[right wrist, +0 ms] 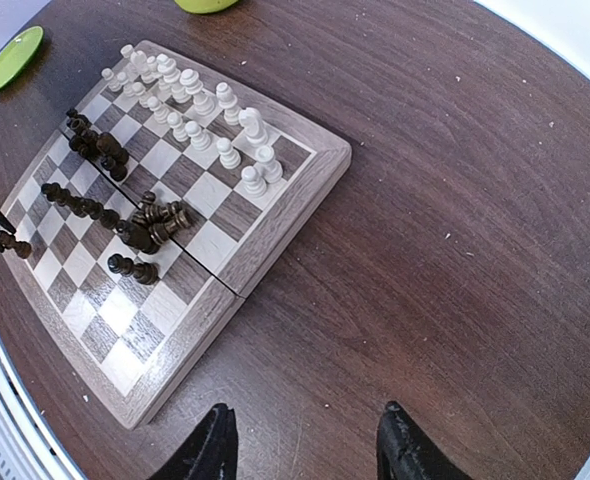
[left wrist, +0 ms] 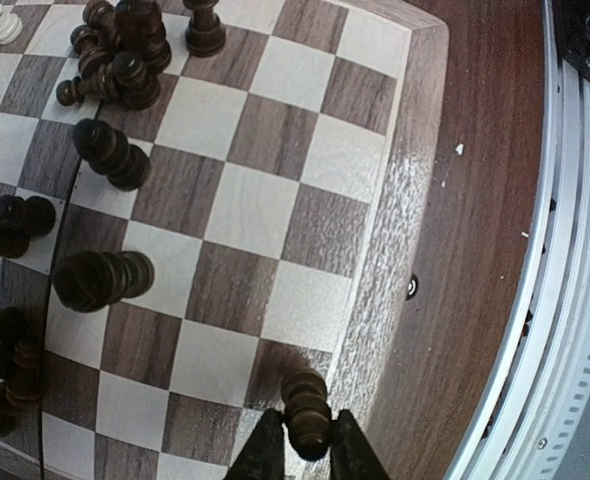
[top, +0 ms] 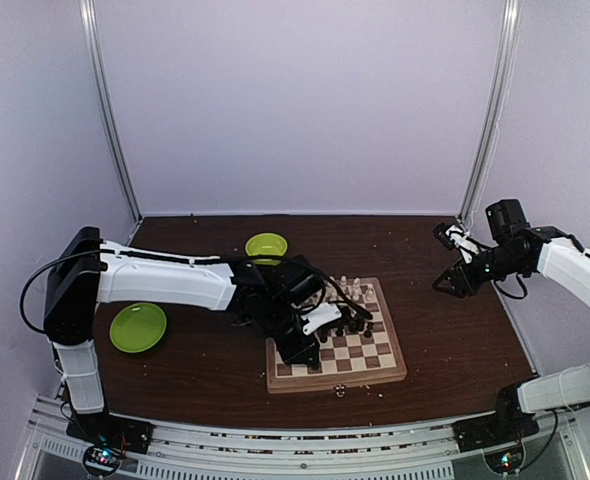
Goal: Set up the chess pieces on the board
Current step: Place the bishop on f8.
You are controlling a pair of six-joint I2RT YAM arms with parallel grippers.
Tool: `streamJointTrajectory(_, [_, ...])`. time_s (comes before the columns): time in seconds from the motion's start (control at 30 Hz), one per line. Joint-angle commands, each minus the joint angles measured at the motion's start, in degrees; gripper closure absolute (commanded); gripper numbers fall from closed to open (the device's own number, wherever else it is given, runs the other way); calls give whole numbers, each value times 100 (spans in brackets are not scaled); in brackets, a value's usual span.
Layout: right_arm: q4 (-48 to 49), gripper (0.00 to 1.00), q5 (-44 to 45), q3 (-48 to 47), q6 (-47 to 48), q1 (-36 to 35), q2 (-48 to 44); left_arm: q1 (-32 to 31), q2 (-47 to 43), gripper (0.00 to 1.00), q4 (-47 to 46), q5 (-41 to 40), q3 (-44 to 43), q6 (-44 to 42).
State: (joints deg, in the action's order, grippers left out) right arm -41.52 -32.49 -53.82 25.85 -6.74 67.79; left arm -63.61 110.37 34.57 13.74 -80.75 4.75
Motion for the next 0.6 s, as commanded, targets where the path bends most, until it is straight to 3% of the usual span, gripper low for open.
streamJointTrajectory(0.0, [-63,52,50,-2,107,-29,-52,-62,128,83,-63,-47,-195,8])
streamJointTrajectory(0.33, [-81,52,32,-1,121,-29,-33,-98,133,83,-53,-152,-145,15])
streamJointTrajectory(0.57, [-82,52,23,-5,123,-29,-25,-120,199,75,-59,-296,-220,32])
